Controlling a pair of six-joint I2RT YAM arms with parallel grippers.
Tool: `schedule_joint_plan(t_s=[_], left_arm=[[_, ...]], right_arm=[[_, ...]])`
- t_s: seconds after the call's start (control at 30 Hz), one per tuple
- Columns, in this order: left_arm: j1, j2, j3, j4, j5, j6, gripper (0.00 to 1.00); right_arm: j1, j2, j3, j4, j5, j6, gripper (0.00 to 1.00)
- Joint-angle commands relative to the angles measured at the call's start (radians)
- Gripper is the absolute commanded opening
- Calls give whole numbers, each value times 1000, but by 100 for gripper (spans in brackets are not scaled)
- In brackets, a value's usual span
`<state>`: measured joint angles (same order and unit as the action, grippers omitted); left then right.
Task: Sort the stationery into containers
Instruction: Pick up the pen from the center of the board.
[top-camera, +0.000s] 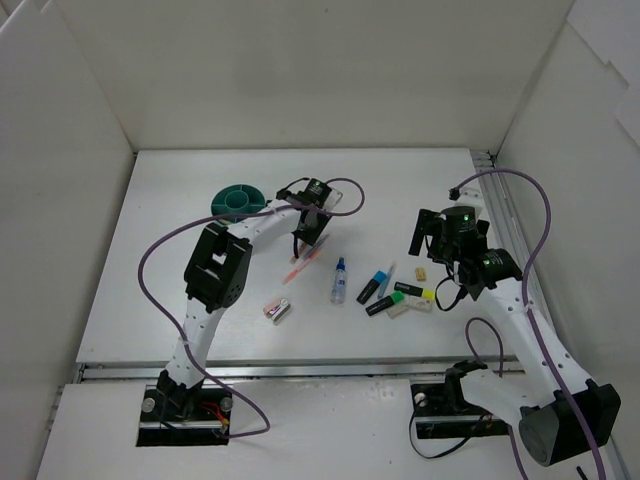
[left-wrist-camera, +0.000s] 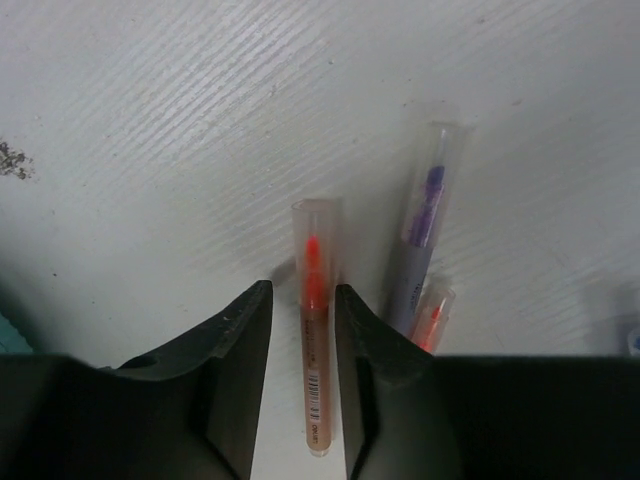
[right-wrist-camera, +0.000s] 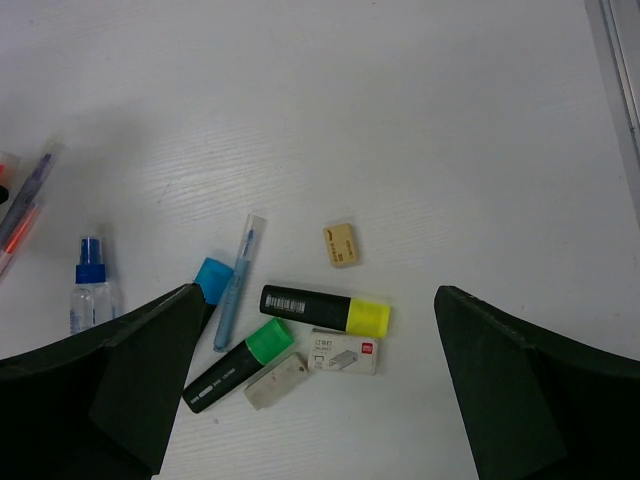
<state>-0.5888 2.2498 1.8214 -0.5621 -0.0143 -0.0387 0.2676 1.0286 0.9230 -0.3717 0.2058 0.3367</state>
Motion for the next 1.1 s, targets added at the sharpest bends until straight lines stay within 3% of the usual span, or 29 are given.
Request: schedule_joint_plan(t_s=[0.0,0.1,0.27,0.33,0.37,0.57,0.7,0.93,1.07], left_arm=[[17,-7,12,-10,51,-13,26],[27,-9,9,-4,101,-18,17],[70,-4,26,-38,203,-43,15],[81,-13,13,-30,223,-43,9],[90,-18,10,-22,220,-44,0],[90,-116,15,63,195,-26,0],[90,-267,3,145,198,-7,0],[125,-590,-320,470,226,181,0],[254,-747,-514,623,354,220,0]], right_arm=[[-7,2,27,20,32,-4,98],[-7,-7,25,20,37,-1,98],[-8,-30,19,20,44,5,98],[-7,-45,16,20,49,7,98],[-7,-48,14,20,50,7,98],[-7,-76,16,20,31,7,98],[-7,-76,23,22,6,2,98],[-7,-74,33,24,-2,-10,98],[-4,-79,50,24,10,-22,98]])
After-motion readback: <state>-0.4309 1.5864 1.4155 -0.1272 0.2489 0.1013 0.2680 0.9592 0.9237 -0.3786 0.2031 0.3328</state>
